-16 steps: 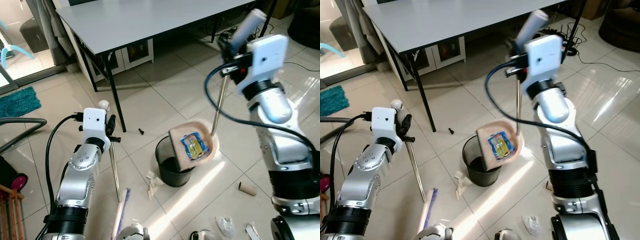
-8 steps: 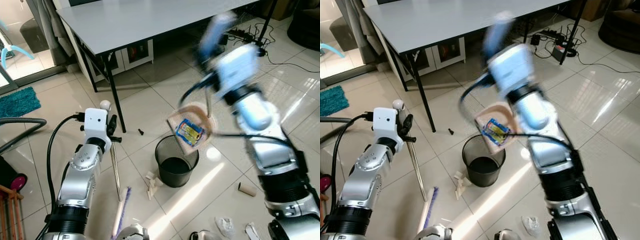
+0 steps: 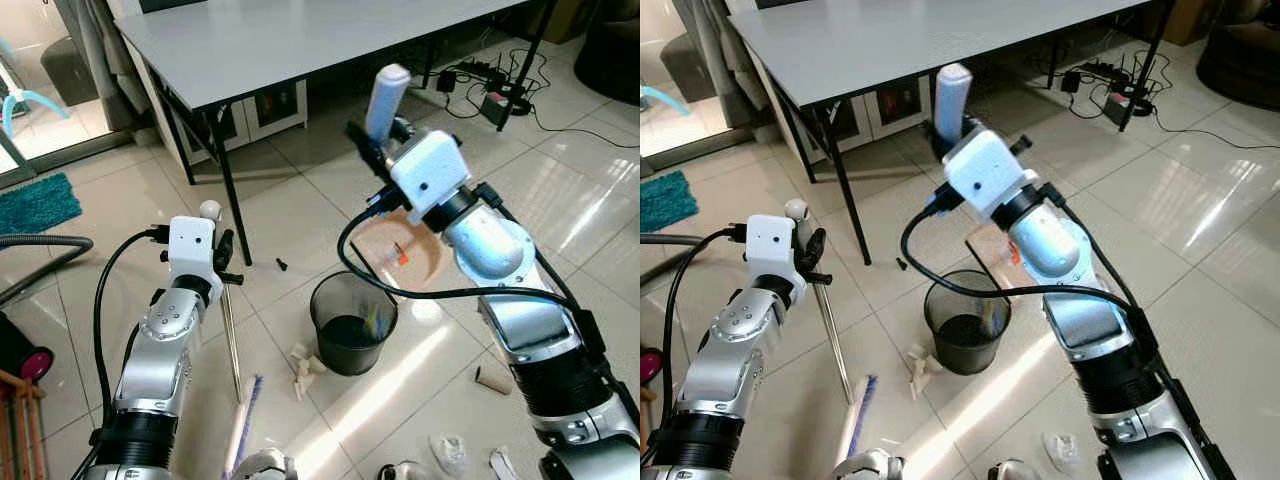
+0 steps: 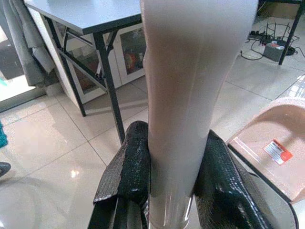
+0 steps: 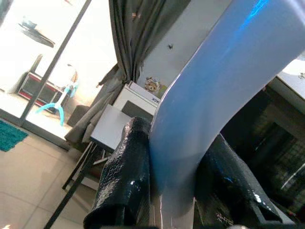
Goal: Sweep floor
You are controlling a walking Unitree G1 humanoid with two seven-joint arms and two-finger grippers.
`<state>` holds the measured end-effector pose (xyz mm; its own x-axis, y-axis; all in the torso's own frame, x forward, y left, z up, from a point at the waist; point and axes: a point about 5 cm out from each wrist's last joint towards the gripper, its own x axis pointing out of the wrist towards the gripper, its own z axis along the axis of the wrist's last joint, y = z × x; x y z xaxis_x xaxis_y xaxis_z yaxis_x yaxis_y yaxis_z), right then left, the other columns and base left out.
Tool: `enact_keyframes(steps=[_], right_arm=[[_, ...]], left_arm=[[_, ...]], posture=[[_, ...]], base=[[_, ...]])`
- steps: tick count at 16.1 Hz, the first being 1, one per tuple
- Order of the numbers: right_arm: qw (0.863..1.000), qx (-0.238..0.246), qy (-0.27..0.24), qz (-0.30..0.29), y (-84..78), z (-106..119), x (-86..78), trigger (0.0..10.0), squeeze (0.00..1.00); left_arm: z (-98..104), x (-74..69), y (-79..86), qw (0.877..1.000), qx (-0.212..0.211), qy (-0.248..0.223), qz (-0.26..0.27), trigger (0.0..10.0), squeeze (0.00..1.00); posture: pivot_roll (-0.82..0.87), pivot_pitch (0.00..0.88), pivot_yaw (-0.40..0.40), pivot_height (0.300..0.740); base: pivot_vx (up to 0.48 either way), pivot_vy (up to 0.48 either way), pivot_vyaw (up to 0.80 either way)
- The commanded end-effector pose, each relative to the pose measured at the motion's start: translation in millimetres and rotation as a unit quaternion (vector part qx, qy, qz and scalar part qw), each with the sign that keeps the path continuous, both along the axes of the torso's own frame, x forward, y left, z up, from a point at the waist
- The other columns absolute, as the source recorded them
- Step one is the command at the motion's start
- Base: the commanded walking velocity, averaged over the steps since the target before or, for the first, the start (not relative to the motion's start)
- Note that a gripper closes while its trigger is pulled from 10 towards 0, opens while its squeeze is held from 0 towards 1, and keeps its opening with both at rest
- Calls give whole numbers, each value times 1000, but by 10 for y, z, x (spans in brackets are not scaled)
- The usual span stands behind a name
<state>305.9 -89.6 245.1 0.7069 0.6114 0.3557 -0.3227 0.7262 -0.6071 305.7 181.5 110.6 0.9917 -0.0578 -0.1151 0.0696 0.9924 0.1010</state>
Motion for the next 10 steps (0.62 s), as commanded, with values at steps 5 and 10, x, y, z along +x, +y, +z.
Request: enact_keyframes(steps=[5, 10], right_arm=[[961, 14, -191, -197, -725, 790, -13, 10000, 0], [905, 180, 20, -386, -1543, 158, 54, 10000, 0]], left_arm=[[57, 27, -33, 999, 19, -16, -23, 10000, 0], [103, 5, -54, 998, 40, -35, -37, 10000, 0]], posture=[[-30, 39, 58, 740], [-27, 49, 47, 740]], base=[[0, 0, 0], [0, 0, 0]])
